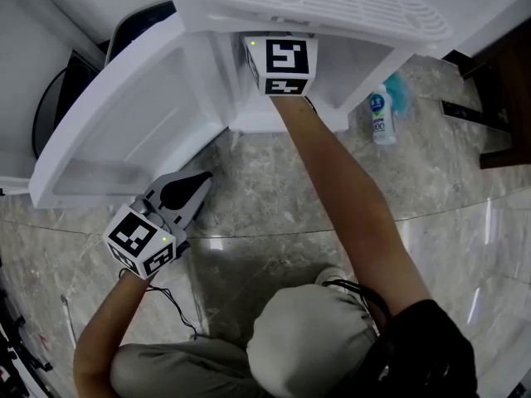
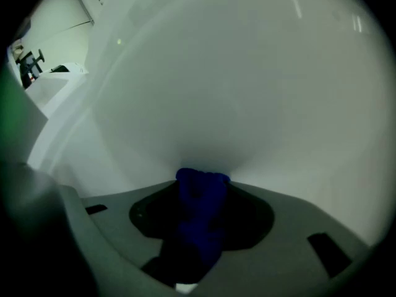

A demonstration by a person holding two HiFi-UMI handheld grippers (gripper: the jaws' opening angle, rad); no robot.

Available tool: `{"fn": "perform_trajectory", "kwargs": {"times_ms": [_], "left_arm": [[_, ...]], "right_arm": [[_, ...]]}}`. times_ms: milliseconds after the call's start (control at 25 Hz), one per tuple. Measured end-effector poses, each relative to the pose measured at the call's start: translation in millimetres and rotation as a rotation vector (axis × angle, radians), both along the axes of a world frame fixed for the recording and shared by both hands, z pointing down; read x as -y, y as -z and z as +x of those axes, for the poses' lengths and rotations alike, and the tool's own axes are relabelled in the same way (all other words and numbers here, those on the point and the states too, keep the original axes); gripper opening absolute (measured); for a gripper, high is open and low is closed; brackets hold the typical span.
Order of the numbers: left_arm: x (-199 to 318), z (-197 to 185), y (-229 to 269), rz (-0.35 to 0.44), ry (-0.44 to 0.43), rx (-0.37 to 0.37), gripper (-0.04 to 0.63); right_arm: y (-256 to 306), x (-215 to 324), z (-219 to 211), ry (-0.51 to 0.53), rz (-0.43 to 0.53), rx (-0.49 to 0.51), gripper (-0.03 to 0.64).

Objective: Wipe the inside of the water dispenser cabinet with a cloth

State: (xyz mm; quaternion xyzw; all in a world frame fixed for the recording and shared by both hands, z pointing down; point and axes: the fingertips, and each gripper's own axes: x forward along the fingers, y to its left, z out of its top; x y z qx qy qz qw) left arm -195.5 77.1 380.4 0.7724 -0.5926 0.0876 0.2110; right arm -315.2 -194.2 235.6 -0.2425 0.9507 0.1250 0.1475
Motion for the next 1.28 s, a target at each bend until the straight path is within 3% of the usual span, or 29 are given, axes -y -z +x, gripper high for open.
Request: {"fn": "perform_trajectory", "kwargs": {"times_ms": [240, 520, 680, 960, 1080, 1200, 1240, 1280], "left_arm": [[-0.9, -0.4, 1.6, 0.004, -0.002, 0.005, 0.006], [-3.7, -2.1, 5.9, 0.018, 0.006, 0.000, 0.005], [-6.7, -3.1, 4.2, 0.021, 0.007, -0.002, 0.006], [-12.0, -4.9, 5.5, 0.025, 0.020, -0.013, 0.005], [-10.4, -11.7, 11.2, 0.061, 0.051, 0.016, 0.006], [2.4, -13.7, 27.7, 0.145, 0.060, 0.044, 0.011], [8.8, -11.2, 36.0, 0.185, 0.054, 0.052, 0.025], [15.5, -7.1, 45.0, 0.227, 0.040, 0.066, 0.106]], "right_arm": [[0.6, -14.7, 7.7, 0.004, 0.060, 0.001, 0.164], [-2.5, 5.0, -6.9, -0.022, 0.045, -0.051, 0.161], [0.3, -4.6, 3.7, -0.022, 0.027, -0.021, 0.163], [0.0, 1.2, 57.7, -0.118, -0.066, 0.093, 0.162], [-7.0, -20.9, 77.8, -0.070, -0.082, 0.086, 0.163], [-12.2, -55.6, 102.5, -0.002, -0.094, 0.064, 0.163], [-12.8, -67.2, 112.3, 0.018, -0.103, 0.058, 0.163], [-13.1, -78.5, 121.8, 0.040, -0.114, 0.052, 0.163]]}}
